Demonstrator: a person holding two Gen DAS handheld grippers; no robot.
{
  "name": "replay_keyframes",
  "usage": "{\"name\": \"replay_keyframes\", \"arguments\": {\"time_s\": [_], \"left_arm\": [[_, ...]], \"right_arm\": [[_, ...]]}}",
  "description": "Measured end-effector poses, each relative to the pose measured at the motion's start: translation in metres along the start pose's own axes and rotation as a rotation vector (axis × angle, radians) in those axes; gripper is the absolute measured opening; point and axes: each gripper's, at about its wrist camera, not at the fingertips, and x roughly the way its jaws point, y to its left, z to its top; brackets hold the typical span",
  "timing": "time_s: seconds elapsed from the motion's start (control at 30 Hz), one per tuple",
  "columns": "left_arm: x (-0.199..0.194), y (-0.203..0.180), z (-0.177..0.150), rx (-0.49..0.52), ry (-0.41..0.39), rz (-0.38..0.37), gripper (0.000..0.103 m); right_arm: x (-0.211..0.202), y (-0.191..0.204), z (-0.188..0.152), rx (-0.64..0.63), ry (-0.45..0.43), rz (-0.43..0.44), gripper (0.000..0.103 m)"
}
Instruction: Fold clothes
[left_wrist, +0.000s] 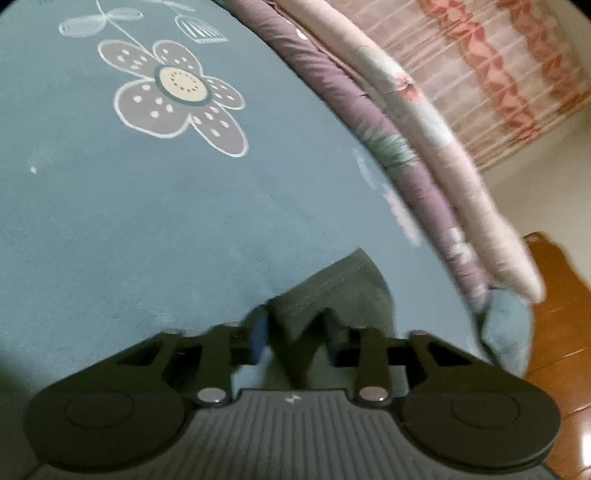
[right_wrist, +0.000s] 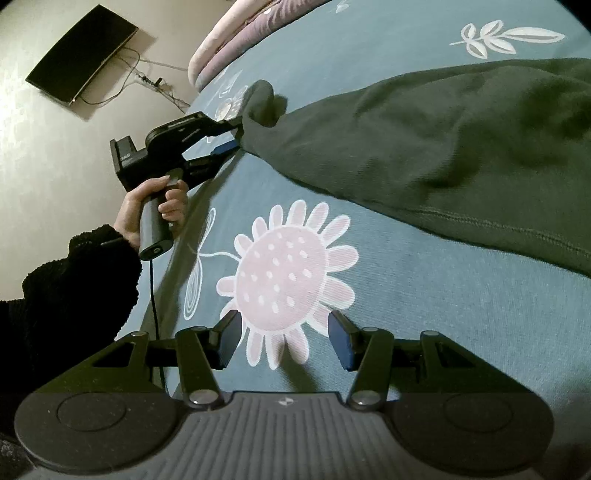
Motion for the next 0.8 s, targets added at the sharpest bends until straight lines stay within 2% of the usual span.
{"name": "replay_keyframes", "arguments": {"time_s": [0.17,0.27,0.5,0.63,0.8], "left_arm": [[-0.021,-0.015,0.000,0.053,-0.022,0.072,0.002],[-0.048,-0.023,-0.001,0.090,-0.053,0.075,0.002],[-0.099,-0.021,-0.006,0.119,-0.054,0.118,0.002],[-0.093,-0.008,-0.016,0.124,-0.006,0.166,0.002],[-0.077,0.014,-0.026,0.062,0.021,0.172,0.003]], "right_arm": [[0.001,0.004,0.000,-0.025,0.003,-0.014,0.057],[0.002,0.007,0.000,-0.045,0.002,-0.027,0.057],[0.003,0.014,0.000,-0.075,0.013,-0.064,0.057],[0.003,0.022,0.001,-0.108,0.027,-0.100,0.058],[-0.011,0.030,0.005,-0.167,0.026,-0.170,0.059]]}}
